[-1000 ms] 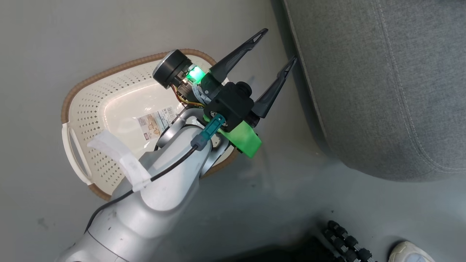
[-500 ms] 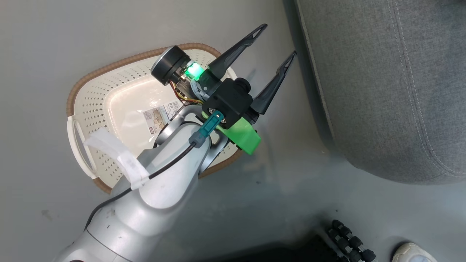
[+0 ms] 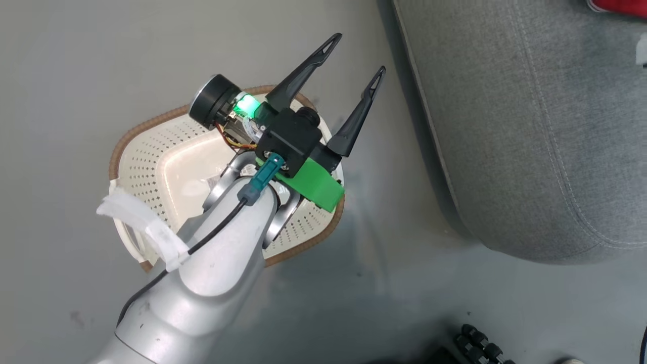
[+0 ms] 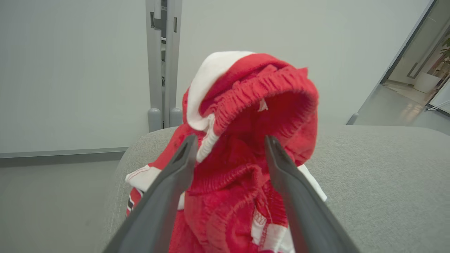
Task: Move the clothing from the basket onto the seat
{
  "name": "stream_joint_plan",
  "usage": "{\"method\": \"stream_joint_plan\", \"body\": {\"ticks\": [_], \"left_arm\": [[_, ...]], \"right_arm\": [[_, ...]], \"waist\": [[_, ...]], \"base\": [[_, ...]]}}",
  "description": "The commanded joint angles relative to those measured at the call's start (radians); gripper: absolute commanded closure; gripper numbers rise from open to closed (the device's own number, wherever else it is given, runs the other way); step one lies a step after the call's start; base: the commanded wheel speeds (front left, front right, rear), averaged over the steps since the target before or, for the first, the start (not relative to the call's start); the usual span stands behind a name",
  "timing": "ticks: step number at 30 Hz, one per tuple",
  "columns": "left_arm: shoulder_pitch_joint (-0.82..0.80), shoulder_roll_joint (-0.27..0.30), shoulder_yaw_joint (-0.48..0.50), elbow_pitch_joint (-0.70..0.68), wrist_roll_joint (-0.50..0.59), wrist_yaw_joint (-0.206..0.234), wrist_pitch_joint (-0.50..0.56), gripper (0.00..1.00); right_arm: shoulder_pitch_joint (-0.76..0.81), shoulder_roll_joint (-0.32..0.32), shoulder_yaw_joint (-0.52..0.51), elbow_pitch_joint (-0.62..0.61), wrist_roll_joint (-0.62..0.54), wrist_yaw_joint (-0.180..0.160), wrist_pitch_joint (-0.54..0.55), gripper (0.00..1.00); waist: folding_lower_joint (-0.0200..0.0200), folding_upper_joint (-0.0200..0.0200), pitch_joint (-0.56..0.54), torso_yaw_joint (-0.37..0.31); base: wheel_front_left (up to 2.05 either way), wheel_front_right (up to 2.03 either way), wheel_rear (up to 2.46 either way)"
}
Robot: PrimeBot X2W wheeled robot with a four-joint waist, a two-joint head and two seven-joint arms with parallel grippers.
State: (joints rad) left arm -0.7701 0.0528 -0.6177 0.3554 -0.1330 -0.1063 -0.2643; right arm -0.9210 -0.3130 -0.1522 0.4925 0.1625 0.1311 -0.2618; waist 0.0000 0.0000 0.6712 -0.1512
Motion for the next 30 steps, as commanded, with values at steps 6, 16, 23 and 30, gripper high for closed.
{"method": "stream_joint_plan", "body": {"ticks": [6, 16, 23, 30], "left_arm": [[0.084, 0.006, 0.053, -0.015, -0.026, 0.011, 0.000, 0.00], [0.248, 0.030, 0.197, -0.048, -0.055, 0.041, 0.000, 0.00], [0.359, 0.035, 0.318, -0.083, -0.067, 0.062, 0.000, 0.00], [0.454, 0.032, 0.426, -0.111, -0.062, 0.066, 0.000, 0.00]], "right_arm": [[0.122, -0.001, 0.024, -0.054, -0.004, -0.001, -0.005, 0.00], [0.326, 0.032, 0.066, -0.164, 0.006, -0.001, -0.005, 0.00], [0.430, 0.072, 0.101, -0.217, 0.003, -0.001, -0.005, 0.00], [0.507, 0.122, 0.143, -0.247, 0.024, -0.001, -0.005, 0.00]], "waist": [[0.0000, 0.0000, -0.154, 0.014], [0.0000, 0.0000, -0.324, 0.037], [0.0000, 0.0000, -0.416, 0.079], [0.0000, 0.0000, -0.489, 0.143]], "base": [[0.00, 0.00, 0.00], [0.00, 0.00, 0.00], [0.00, 0.00, 0.00], [0.00, 0.00, 0.00]]}}
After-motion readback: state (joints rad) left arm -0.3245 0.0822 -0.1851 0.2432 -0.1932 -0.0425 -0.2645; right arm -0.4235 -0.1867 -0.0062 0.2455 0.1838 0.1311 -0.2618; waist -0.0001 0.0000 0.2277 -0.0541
